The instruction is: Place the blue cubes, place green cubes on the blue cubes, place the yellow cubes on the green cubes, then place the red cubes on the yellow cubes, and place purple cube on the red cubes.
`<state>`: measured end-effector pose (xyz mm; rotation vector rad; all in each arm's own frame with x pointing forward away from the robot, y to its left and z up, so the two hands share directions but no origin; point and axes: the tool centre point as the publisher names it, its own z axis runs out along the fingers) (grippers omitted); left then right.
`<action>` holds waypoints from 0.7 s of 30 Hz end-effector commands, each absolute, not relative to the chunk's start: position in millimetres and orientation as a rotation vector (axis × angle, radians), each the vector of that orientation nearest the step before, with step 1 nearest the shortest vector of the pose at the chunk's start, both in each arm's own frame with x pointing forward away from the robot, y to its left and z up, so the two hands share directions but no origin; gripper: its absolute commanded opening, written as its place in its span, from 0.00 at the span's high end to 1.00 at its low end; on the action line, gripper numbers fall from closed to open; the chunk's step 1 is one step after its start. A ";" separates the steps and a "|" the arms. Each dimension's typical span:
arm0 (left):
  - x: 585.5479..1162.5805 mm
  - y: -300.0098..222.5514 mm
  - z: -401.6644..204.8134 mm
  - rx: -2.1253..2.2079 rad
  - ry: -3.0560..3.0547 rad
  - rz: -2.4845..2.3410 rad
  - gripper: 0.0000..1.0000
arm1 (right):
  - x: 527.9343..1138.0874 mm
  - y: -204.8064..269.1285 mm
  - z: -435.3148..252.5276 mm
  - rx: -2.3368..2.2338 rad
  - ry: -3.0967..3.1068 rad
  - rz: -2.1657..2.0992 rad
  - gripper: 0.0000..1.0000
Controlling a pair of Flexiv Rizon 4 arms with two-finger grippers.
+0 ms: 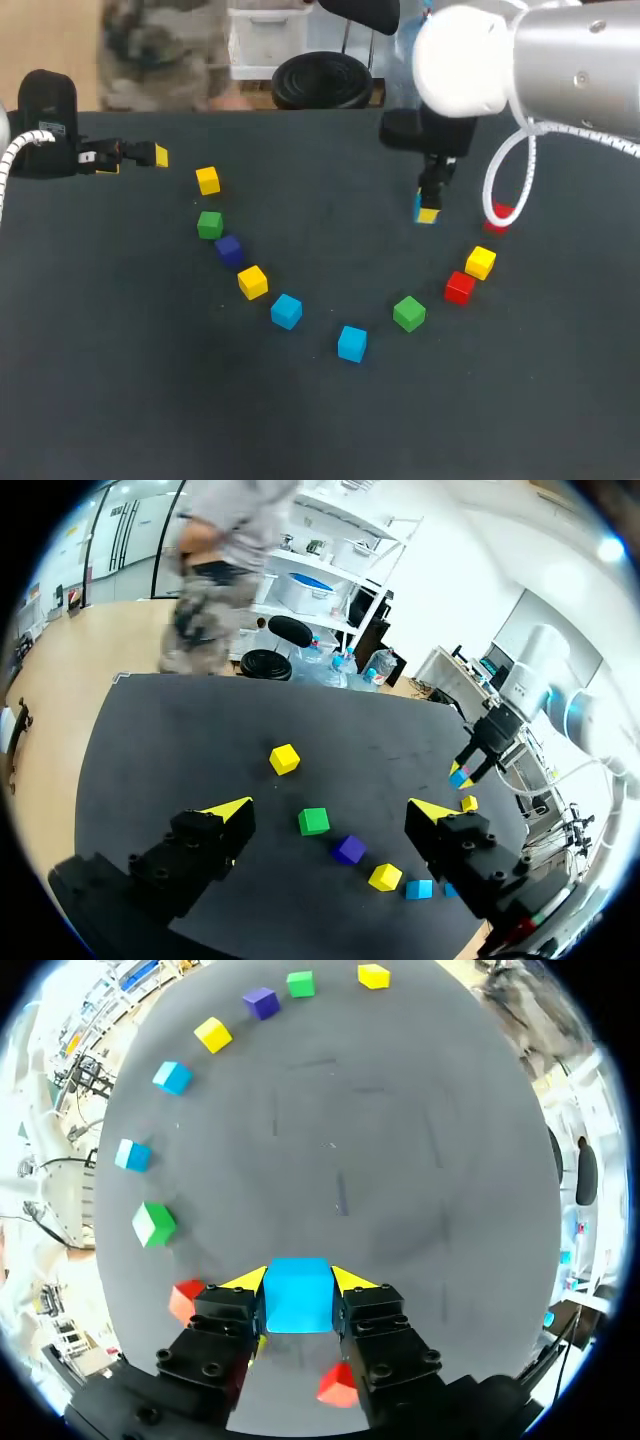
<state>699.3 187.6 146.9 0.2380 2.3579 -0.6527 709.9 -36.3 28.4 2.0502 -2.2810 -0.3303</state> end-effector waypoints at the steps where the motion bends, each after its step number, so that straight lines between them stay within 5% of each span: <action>1: 699.5 186.0 148.6 0.234 2.367 -0.643 0.00 | 692.2 -29.6 18.9 2.078 -2.385 -0.231 1.00; 21: 699.5 186.0 148.6 0.234 2.367 -0.643 0.00 | 691.9 -3.9 -18.1 2.172 -2.300 -0.048 1.00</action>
